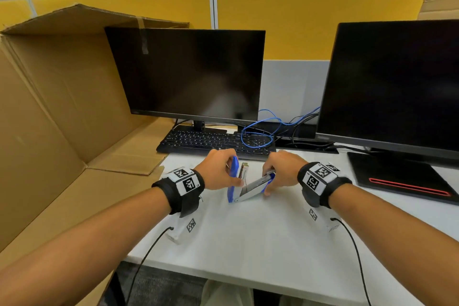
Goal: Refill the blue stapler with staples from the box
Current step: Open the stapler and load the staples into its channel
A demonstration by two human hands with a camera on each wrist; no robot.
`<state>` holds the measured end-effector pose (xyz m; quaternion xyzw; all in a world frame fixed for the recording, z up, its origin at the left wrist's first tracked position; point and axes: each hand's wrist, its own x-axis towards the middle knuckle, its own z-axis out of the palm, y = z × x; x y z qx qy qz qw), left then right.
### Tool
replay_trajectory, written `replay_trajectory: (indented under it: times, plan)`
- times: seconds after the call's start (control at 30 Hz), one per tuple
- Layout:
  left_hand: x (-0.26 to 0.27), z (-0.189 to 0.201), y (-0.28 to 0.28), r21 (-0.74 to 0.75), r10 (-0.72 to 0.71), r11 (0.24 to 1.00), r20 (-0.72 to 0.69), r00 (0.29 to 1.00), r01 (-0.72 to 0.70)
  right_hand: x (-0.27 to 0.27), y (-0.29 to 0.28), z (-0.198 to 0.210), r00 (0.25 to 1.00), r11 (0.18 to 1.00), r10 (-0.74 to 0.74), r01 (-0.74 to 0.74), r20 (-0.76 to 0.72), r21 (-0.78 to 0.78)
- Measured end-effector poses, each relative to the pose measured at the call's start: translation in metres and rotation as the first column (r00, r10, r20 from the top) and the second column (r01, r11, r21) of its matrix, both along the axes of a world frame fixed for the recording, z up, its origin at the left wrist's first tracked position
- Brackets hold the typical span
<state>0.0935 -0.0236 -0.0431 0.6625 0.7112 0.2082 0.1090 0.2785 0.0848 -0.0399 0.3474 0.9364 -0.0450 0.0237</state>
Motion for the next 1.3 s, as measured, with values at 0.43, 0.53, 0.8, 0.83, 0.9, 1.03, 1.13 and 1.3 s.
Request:
replay_trajectory:
  times: [0.43, 0.53, 0.8, 0.83, 0.9, 1.03, 1.13, 1.3]
  plan:
    - [0.001, -0.005, 0.011, 0.027, -0.002, 1.000, 0.044, 0.999, 0.001, 0.050, 0.012, 0.004, 0.995, 0.995, -0.096, 0.096, 0.024, 0.008]
    - [0.005, -0.009, 0.009, 0.039, -0.026, 0.999, 0.037, 0.999, 0.024, 0.065, 0.012, 0.003, 0.992, 0.992, -0.126, 0.126, 0.020, -0.007]
    - [0.017, -0.008, 0.012, 0.011, -0.005, 1.000, -0.051, 0.999, 0.006, 0.086, 0.012, -0.002, 0.983, 0.983, -0.182, 0.183, 0.030, -0.010]
    - [0.018, -0.008, 0.012, -0.001, 0.003, 1.000, -0.071, 0.998, -0.003, 0.088, 0.013, -0.003, 0.981, 0.981, -0.191, 0.191, 0.023, -0.014]
    - [0.017, -0.011, 0.014, -0.045, 0.005, 0.999, -0.119, 0.993, -0.010, 0.091, 0.014, -0.007, 0.980, 0.980, -0.199, 0.199, 0.021, -0.016]
    - [0.013, -0.026, 0.014, -0.179, -0.021, 0.984, -0.149, 0.989, -0.006, 0.098, 0.013, -0.020, 0.978, 0.978, -0.206, 0.207, 0.045, -0.015]
    - [0.012, -0.036, 0.013, -0.211, -0.029, 0.978, -0.137, 0.990, -0.001, 0.101, 0.012, -0.029, 0.977, 0.977, -0.209, 0.211, 0.043, -0.033]
    - [0.008, -0.039, 0.016, -0.204, -0.043, 0.979, -0.118, 0.992, 0.018, 0.106, 0.014, -0.032, 0.984, 0.981, -0.174, 0.176, 0.031, -0.077]
